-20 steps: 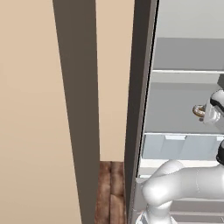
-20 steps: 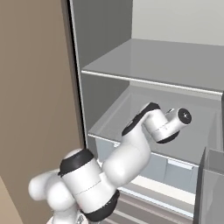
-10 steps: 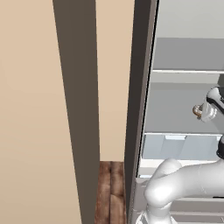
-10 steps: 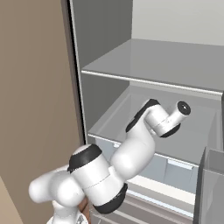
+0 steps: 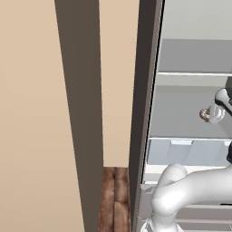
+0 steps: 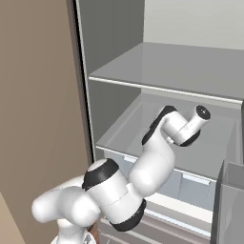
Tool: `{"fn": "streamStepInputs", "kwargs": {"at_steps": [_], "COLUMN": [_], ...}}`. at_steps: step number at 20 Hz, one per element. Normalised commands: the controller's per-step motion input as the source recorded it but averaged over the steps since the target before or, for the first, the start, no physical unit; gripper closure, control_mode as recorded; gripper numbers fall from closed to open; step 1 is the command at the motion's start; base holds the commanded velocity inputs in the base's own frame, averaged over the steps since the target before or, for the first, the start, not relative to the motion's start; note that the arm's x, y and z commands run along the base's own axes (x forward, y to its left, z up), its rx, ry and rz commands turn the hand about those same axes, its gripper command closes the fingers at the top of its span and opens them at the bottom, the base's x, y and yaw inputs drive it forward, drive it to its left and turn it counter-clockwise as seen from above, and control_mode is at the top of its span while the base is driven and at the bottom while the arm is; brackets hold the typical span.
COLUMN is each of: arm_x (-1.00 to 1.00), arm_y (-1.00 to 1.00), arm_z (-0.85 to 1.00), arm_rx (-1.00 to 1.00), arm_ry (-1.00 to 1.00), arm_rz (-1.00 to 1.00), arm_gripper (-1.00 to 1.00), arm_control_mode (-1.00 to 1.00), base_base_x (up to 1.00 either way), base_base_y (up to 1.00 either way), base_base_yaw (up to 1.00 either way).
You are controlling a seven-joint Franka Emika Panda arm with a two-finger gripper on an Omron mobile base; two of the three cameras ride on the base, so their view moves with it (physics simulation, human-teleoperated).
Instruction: Take the cupcake and donut from the fridge and place them on the empty tray on the dining counter.
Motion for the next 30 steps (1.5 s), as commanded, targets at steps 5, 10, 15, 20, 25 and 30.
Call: {"fn": "streamStepInputs", "kwargs": {"at_steps": [5,10,15,20,25,30], "arm_x": [0.17,0.21,0.3,0.2,0.05,0.06], "arm_y": [-0.1,-0.12,-0.2,-0.34,-0.22,-0.1], "arm_z": [-0.19,-0.26,-0.07,-0.02,-0.31,-0.61], "arm_rx": [0.0,0.0,0.0,0.02,0.0,0.0], "arm_ry": [0.0,0.0,0.0,0.0,0.0,0.03], "arm_rz": [0.0,0.0,0.0,0.0,0.0,0.0], "arm_gripper": [-1.0,-1.0,-1.0,-1.0,-1.0,-1.0], "arm_control_mode": [-1.0,-1.0,-1.0,-1.0,-1.0,-1.0], "base_base_x": [0.0,0.0,0.0,0.0,0.0,0.0], "base_base_y": [0.0,0.0,0.0,0.0,0.0,0.0], "base_base_yaw": [0.0,0.0,0.0,0.0,0.0,0.0]}}
